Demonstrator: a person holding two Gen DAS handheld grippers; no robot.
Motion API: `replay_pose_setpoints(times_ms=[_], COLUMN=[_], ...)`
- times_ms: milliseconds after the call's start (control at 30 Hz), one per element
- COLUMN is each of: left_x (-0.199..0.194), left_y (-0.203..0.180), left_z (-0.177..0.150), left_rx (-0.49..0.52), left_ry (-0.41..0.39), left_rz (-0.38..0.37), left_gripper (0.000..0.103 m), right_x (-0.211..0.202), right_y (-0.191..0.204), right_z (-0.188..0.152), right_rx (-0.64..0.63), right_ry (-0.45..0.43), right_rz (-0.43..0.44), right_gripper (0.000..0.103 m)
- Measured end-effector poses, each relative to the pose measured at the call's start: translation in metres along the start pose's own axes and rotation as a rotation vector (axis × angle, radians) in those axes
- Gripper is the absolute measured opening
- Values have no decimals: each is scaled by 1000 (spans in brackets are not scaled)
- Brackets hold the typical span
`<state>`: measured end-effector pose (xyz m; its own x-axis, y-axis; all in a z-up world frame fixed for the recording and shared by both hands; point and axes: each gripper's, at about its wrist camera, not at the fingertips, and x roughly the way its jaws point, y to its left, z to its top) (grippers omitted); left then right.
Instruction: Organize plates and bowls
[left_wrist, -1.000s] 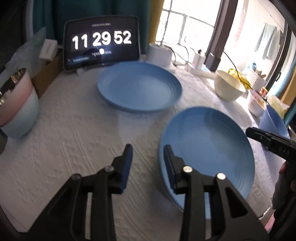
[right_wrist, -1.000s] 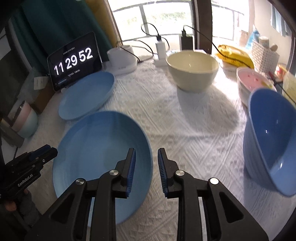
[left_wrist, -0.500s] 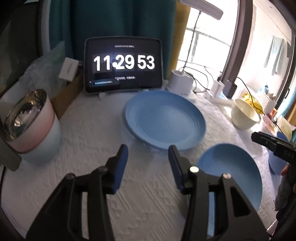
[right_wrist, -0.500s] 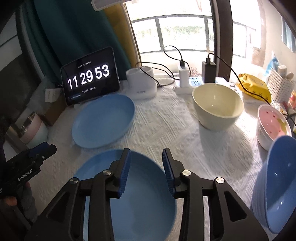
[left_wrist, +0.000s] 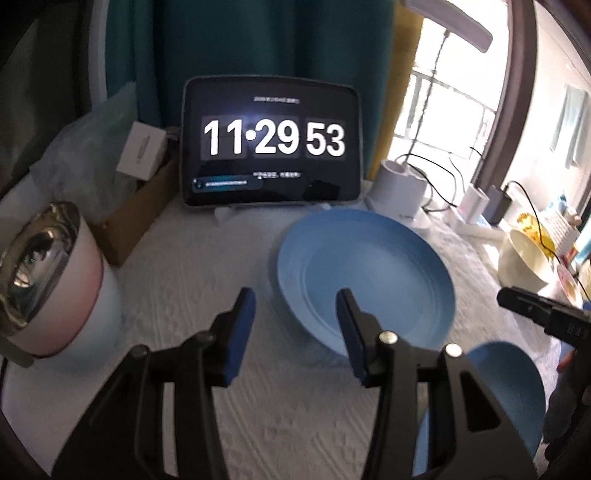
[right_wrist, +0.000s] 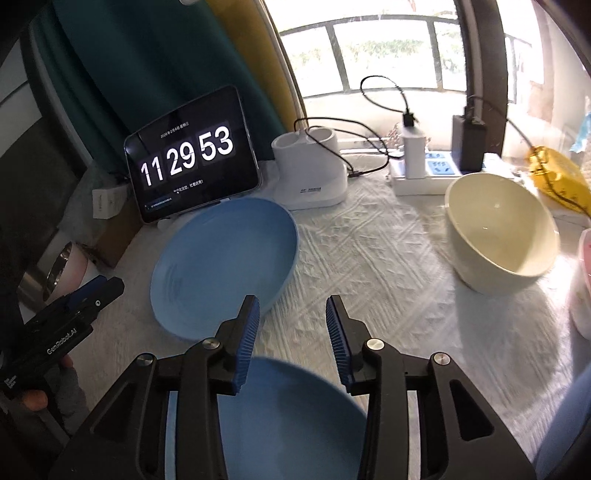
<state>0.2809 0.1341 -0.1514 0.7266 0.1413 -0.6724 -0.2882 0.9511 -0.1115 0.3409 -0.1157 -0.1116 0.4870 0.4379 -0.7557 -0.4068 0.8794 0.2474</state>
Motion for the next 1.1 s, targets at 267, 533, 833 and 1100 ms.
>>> replay_pose_setpoints(times_ms=[267,533,833,1100], left_x=[34,49,68,76], left_y=[9,12,10,6], left_z=[0,-1,0,-2], left_rx=[-60,-79,-101,-79], left_ry=[40,80,125,139], left_rz=[-4,-1,10,-8], left_gripper=[48,48,48,48], right_x=[42,64,84,94], right_y=[-14,-17,-14,-9], right_z=[9,17,21,21], right_rx=[63,123,167,168], right_ry=[80,122,168,167], right_rz=[37,43,73,65], right_gripper=[40,40,41,40])
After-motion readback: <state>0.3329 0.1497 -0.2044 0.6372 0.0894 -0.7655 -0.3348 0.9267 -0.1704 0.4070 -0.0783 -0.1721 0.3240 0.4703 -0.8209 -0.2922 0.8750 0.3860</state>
